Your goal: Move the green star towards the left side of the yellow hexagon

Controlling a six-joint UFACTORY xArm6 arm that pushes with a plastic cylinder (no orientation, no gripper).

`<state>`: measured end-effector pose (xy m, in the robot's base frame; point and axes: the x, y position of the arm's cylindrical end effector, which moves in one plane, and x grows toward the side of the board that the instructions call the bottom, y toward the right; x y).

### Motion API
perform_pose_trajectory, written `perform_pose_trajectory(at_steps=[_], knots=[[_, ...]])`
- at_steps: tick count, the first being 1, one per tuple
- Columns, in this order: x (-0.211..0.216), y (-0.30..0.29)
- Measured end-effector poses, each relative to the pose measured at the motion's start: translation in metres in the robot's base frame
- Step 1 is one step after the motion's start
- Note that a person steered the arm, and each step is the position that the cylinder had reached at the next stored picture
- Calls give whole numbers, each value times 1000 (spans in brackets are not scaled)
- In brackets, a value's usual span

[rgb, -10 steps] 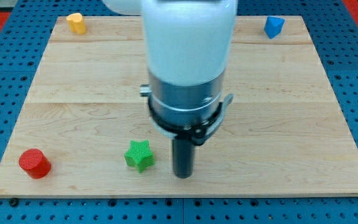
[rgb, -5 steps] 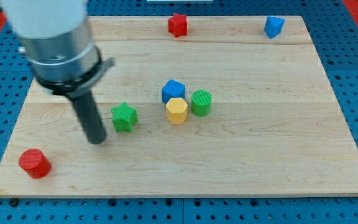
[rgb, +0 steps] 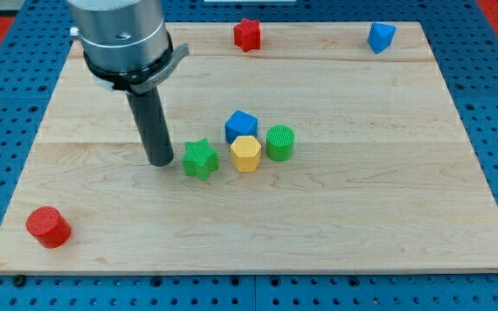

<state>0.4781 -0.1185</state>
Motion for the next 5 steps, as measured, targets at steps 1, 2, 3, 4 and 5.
perform_pose_trajectory(at_steps=[1,2,3,4,5], knots=[[28,12],[29,57],[11,87],[26,85],[77,82]])
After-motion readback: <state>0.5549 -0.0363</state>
